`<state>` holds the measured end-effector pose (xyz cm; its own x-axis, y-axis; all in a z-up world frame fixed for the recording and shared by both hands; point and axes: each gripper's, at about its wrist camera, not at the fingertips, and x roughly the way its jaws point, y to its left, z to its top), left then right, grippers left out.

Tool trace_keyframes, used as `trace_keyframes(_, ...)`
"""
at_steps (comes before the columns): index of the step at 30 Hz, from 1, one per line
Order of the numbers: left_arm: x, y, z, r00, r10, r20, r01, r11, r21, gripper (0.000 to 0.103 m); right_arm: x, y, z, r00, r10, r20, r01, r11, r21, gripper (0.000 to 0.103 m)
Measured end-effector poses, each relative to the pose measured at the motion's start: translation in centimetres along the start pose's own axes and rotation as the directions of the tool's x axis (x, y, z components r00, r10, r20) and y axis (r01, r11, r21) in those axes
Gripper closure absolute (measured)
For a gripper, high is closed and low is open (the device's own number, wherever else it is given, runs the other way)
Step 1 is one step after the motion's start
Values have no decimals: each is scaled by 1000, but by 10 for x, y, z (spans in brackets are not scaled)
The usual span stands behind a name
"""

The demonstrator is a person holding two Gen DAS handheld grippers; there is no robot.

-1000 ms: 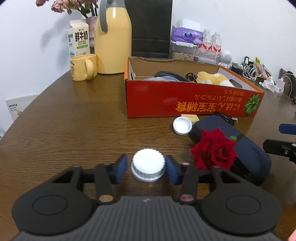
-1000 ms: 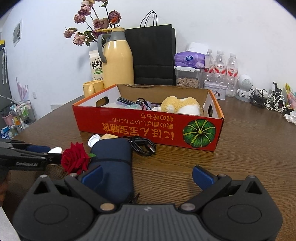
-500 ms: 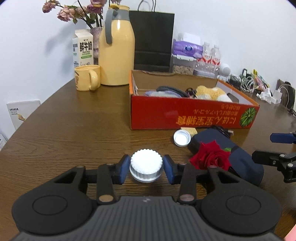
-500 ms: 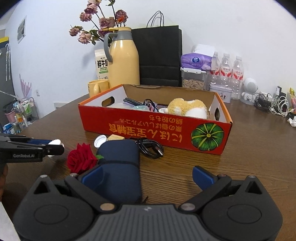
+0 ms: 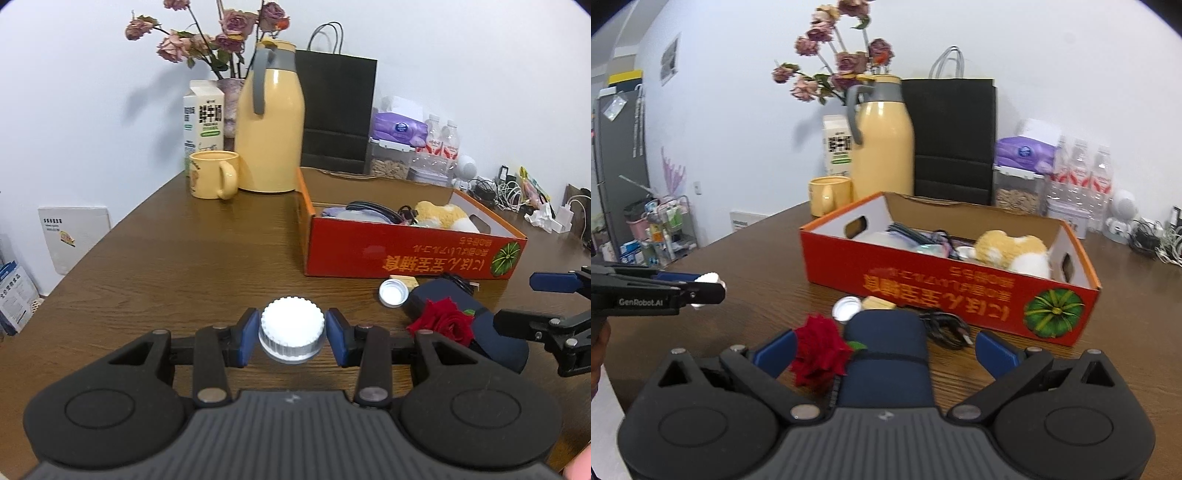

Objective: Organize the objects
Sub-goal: 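Grasp the red rose with the right tool while the left tool holds the ridged cap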

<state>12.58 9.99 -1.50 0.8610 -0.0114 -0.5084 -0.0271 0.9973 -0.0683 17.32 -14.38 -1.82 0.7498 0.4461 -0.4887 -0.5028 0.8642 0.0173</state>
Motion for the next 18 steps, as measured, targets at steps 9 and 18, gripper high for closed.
trace_keyframes(9,-11,21,-4,1000,29,10,-29,999,-33,63,26,30,-3,998,48,-48,-51,997,-62,9)
trace_keyframes(18,-7,29,-7,1000,13,5,-13,999,-44,63,50,55,-5,996,28,-82,-45,976,-213,32)
